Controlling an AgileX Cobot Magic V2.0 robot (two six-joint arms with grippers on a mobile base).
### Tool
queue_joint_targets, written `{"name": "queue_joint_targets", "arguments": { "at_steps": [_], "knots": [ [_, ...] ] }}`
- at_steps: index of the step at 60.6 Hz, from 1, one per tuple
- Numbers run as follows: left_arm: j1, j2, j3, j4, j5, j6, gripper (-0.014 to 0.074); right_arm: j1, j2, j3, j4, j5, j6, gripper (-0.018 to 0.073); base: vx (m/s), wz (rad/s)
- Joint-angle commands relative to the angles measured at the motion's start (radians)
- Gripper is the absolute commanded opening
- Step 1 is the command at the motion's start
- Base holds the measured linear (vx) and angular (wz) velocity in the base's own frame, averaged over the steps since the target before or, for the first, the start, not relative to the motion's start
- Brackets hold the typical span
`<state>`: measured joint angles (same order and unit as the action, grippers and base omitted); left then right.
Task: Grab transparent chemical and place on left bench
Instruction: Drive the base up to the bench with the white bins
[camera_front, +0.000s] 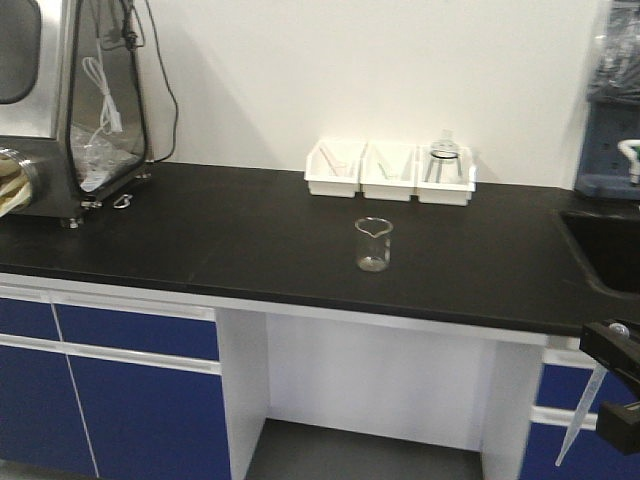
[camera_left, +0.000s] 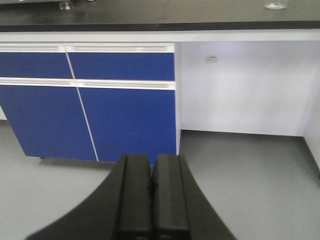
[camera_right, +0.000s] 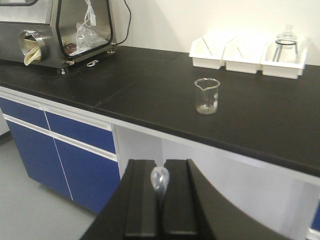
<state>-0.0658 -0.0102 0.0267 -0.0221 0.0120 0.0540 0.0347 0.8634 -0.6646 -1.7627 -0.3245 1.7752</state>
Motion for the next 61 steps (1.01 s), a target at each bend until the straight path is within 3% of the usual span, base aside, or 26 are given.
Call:
{"name": "queue_joint_targets", "arguments": {
  "at_steps": [1, 38, 61],
  "knots": [
    [-0.002, -0.019, 0.016, -0.001, -0.078, -0.008, -0.0003, -0.005, -0.009, -0.03, -0.025, 0.022, -0.002, -0.0003, 0.4, 0.26],
    [-0.002, -0.019, 0.016, -0.001, -0.078, -0.008, -0.0003, -0.005, -0.009, -0.03, -0.025, 0.021, -0.002, -0.0003, 0.45, 0.08],
    [-0.002, -0.019, 0.016, -0.001, -0.078, -0.008, -0.0003, -0.005, -0.009, -0.03, -0.025, 0.021, -0.002, -0.0003, 0.48, -0.21]
  ]
}}
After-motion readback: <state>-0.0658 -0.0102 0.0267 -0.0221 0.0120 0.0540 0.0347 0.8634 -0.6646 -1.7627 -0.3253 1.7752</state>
